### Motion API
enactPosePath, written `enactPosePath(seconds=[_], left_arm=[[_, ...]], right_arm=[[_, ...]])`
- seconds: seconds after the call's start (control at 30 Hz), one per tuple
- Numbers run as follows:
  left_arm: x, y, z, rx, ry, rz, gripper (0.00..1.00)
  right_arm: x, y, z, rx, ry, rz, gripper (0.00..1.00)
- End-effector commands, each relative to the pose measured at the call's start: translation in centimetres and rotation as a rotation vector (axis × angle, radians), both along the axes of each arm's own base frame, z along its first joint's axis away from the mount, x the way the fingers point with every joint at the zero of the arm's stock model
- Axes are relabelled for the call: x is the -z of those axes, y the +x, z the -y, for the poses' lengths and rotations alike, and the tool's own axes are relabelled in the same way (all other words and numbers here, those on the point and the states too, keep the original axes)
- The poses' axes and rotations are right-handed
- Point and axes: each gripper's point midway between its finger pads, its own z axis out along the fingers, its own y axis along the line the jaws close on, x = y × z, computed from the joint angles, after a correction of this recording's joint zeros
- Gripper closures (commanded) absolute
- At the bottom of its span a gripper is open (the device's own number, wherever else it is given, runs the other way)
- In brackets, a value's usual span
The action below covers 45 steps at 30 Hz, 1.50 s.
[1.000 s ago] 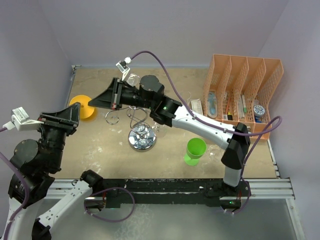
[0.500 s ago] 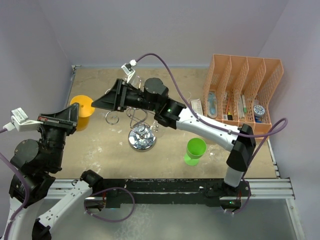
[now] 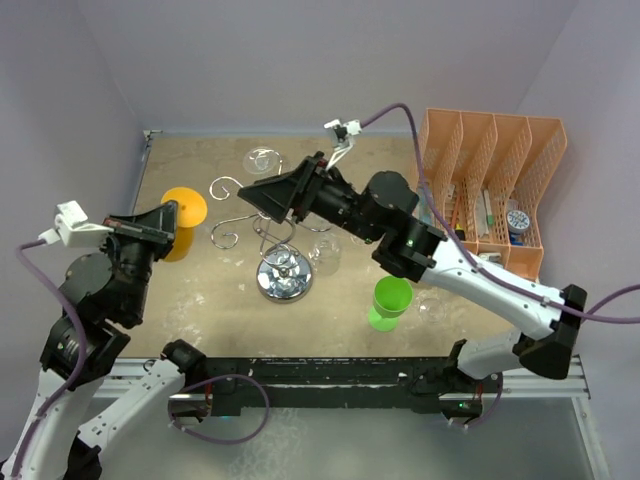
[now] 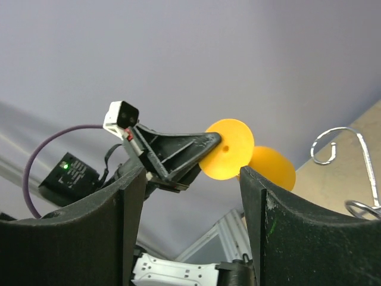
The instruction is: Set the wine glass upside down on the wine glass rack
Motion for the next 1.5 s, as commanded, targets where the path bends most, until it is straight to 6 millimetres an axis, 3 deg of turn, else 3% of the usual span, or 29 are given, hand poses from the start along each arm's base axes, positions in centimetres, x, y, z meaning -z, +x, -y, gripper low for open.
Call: enactPosePath(seconds=[0.0,0.17,0.3,0.5,0.97,1.47], left_arm=[[-0.1,1.6,2.2,0.060,-0.045,0.027,1.00],[0.9,2.9,4.4,0.132,-0.060,0.030,1.00],[0.6,3.6,5.6,0.177,-0.062,0.056,1.00],[0.8,4.7,7.0,0.209,-0.094,0.054,1.00],[1.1,6.9,8.8,0.233,-0.152,0.052,1.00],[1.1,8.5,7.1,0.103,-0.097,0.058,1.00]], right_arm=[[-1.5,0.7,3.5,0.145,-0.005,0.143,0.34],[0.2,0.7,6.6,0.239,-0.074,0.217,0.34],[1.6,0.5,8.8,0.293,-0.113,0.237,0.34],[1.5,-0.4,10.7,0.306,-0.069,0.244,0.34],[1.9,-0.3,11.4,0.330,-0.054,0.214,0.35],[2.4,-0.8,11.1,0.296,-0.047,0.202,0.36]])
